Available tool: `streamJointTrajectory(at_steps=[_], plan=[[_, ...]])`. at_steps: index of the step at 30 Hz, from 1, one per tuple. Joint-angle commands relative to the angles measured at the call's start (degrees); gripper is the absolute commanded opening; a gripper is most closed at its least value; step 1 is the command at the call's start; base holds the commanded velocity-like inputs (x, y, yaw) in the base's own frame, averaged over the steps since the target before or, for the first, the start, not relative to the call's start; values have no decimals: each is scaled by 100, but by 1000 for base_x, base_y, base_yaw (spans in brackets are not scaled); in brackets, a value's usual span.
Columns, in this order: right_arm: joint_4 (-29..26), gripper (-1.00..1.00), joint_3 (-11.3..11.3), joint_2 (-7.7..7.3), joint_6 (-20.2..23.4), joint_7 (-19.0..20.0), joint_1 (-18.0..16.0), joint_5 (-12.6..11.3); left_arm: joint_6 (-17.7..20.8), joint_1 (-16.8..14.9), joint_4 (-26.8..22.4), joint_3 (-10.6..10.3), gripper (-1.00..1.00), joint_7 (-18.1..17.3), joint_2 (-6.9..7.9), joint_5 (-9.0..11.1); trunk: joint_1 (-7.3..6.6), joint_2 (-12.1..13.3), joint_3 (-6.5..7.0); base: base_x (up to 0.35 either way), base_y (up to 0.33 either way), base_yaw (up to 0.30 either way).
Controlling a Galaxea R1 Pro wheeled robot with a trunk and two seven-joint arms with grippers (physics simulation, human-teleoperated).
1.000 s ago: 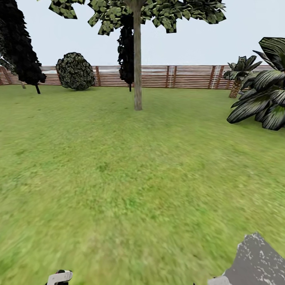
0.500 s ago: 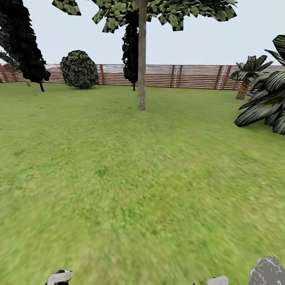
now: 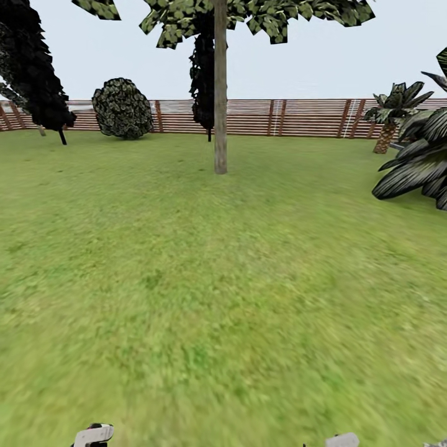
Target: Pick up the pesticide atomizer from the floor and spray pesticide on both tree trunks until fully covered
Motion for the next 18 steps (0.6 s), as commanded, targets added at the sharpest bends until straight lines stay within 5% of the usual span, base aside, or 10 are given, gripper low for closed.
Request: streamJointTrajectory(at_steps=[1,18], plan=[[5,100,1,-2,-15,-1,-3,34,-8,-4,5,27,-100,-60,-1,51,3,-2,-5,338,-79,0],[3,100,-1,-2,-15,-1,-3,34,-8,-4,5,27,-100,-60,-1,51,3,-2,-5,338,-79,0]])
